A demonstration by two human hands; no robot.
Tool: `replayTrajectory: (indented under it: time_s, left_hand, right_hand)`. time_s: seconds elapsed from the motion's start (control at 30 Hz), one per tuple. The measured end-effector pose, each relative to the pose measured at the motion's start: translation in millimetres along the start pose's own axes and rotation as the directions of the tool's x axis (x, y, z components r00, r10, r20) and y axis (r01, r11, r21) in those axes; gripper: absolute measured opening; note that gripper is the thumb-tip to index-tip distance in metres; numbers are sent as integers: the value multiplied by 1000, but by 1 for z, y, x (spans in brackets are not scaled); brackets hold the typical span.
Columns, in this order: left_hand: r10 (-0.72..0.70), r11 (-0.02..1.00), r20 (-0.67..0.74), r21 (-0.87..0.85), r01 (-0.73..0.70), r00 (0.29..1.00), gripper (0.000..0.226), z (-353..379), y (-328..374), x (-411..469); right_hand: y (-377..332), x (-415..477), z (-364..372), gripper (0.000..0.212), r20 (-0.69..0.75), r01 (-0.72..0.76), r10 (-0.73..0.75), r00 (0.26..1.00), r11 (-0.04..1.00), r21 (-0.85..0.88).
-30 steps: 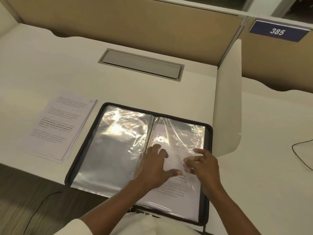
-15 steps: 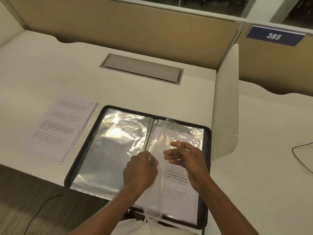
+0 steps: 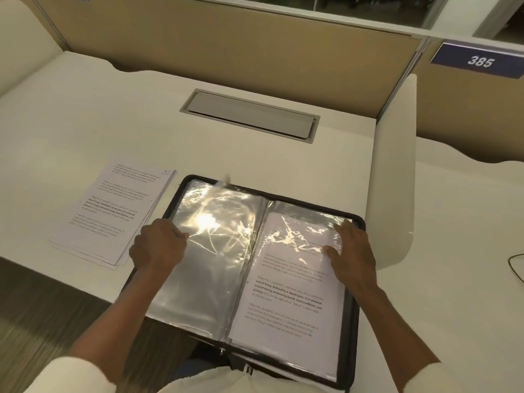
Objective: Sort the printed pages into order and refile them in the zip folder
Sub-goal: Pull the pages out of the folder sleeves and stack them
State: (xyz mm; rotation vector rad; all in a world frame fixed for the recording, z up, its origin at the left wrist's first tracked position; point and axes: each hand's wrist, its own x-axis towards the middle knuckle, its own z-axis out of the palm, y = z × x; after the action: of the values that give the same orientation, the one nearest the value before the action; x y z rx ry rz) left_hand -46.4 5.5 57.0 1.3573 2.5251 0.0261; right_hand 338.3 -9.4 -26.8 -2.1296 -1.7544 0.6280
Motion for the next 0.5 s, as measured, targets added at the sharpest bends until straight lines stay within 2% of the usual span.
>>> replayTrajectory:
  time_s: [0.2, 0.33, 0.43, 0.5]
  left_hand:
    - [-122, 992, 75, 37, 120, 990, 46, 15, -7, 21]
    - [-131, 991, 65, 43, 128, 989, 43, 25, -9, 25]
    - [-82, 990, 10, 116, 81, 997, 45, 28, -7, 23]
    - [-14, 963, -52, 266, 28, 999, 58, 32, -5, 22]
  right_hand:
    - [-6, 8, 1, 69, 62, 15, -7, 998, 992, -124]
    - [-17, 7, -7, 67, 49, 30, -22, 999, 984, -174]
    - [-24, 7, -11, 68, 72, -38, 41, 997, 998, -41]
    - [-30, 9, -16, 65, 79, -101, 96, 992, 992, 71]
